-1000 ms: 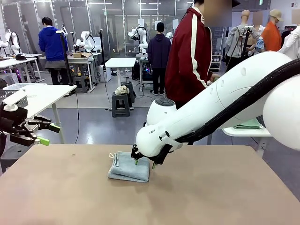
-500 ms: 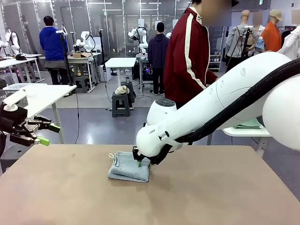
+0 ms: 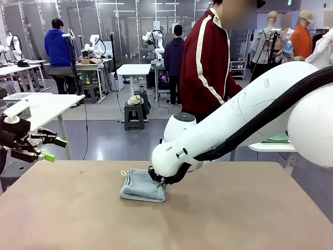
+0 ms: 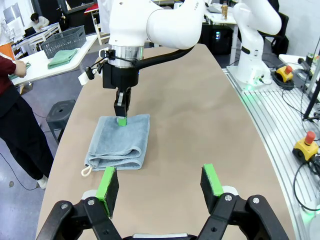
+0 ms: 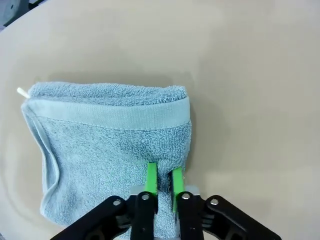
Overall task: Fold the towels and place them in the basket.
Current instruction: Place the folded Towel with hook on the right side of the table.
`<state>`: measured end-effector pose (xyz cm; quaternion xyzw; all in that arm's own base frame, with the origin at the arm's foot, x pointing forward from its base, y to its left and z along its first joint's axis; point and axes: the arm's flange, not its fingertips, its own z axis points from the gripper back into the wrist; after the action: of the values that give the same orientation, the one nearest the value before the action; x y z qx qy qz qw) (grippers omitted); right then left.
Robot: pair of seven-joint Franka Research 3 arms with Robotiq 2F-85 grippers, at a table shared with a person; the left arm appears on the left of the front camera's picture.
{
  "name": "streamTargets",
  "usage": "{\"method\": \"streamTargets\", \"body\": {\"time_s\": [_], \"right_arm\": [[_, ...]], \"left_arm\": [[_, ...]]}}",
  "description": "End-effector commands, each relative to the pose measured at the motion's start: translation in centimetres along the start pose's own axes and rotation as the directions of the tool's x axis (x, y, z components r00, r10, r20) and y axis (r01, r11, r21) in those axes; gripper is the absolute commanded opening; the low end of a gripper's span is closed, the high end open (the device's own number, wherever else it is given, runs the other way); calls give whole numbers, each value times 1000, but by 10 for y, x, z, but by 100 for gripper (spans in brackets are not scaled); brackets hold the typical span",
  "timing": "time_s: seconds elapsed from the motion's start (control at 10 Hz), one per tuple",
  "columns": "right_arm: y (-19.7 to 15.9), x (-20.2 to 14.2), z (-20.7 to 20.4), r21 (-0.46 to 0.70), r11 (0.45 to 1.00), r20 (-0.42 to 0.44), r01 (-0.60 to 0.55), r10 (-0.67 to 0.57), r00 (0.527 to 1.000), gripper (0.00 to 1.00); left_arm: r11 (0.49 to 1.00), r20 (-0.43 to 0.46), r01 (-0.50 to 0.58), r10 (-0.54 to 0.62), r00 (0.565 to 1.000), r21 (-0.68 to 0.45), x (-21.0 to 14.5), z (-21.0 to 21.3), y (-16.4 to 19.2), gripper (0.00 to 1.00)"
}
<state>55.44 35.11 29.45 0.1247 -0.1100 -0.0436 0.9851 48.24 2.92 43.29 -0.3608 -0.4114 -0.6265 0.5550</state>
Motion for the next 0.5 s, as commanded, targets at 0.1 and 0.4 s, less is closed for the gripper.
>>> {"method": "streamTargets", "body": {"time_s": [0.1,0.4], "right_arm": [[-2,-7,-1,6,1000,15,-10,10,1000,0],[-17,-4,15,-16,1000,24,-8,9,1000,0]], "left_arm": [[1000,5,3,-3,1000,3,2,0,-3,84],[1000,5,3,-3,1000,3,2,0,-3,84]]}}
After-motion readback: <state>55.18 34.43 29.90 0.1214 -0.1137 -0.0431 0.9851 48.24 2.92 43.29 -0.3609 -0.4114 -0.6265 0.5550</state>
